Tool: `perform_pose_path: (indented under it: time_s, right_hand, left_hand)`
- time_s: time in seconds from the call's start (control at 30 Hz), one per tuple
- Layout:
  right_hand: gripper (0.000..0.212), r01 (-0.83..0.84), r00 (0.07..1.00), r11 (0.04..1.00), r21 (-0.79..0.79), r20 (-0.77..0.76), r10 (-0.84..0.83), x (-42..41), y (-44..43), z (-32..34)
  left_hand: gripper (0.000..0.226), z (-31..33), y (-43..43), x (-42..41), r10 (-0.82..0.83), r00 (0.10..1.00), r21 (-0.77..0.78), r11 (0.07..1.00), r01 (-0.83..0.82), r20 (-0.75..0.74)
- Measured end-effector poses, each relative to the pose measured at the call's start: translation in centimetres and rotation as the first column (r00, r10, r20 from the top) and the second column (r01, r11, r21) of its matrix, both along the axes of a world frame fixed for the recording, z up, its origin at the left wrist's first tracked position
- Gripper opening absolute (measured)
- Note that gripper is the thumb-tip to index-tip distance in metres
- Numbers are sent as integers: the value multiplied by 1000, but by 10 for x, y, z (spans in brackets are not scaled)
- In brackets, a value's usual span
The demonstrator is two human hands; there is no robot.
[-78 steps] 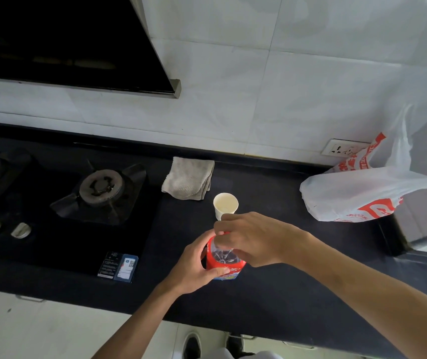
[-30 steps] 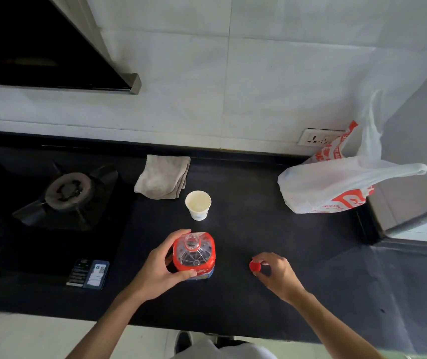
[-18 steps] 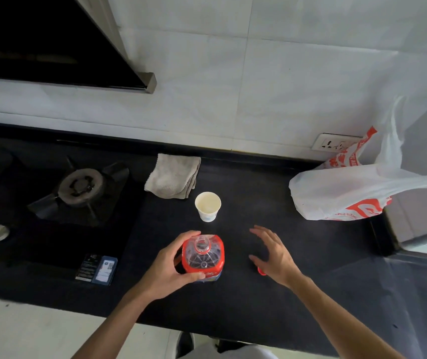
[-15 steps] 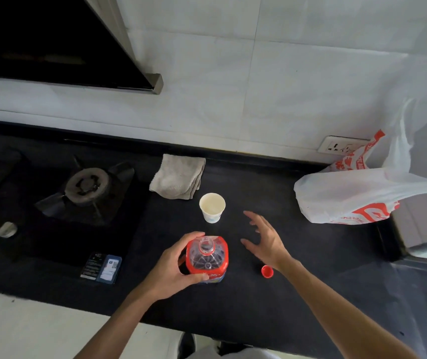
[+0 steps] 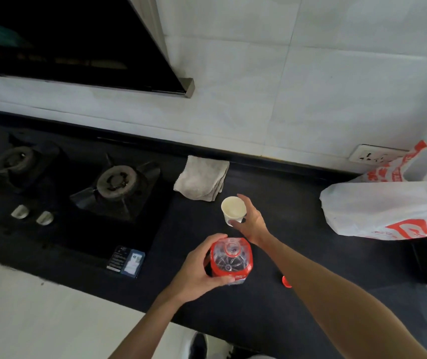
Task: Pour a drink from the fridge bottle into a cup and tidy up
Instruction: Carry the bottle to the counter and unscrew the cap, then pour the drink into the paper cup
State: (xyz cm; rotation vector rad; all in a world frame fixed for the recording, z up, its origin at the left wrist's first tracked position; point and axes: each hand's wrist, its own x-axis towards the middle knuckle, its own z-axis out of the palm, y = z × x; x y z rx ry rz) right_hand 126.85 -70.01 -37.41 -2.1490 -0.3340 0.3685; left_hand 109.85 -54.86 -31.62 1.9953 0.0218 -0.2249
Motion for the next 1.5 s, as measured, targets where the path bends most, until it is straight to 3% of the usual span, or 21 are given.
perform_pose_path:
  time_s: [0.47, 0.77, 0.93, 1.07, 1.27, 1.5]
  right_hand:
    - [80, 71, 983, 968, 239, 148, -109, -27, -43, 78]
    - [75, 66, 966, 972, 226, 229, -119, -49, -86, 125]
    - [73, 91, 960, 984, 150, 251, -127, -47, -114, 146]
    - [70, 132, 949, 976, 174, 264, -175, -41, -128, 165]
    - [65, 116, 934, 978, 173, 317, -167, -22, -140, 204]
    - [65, 44, 928, 994, 96, 364, -76, -8, -152, 241]
  left_hand:
    - [93, -12, -1, 1, -11, 999, -10, 1000, 12, 43]
    - [92, -2, -2, 25, -60, 985, -1, 998, 61, 161]
    - [95, 34, -3, 60, -102, 952, 57, 994, 89, 290]
    - [96, 82, 1, 96, -181, 914, 139, 981, 139, 364]
    - [105, 163, 9, 142, -358, 879, 344, 906, 246, 314]
    - [102, 240, 5, 182, -581, 766, 701, 667, 253, 276]
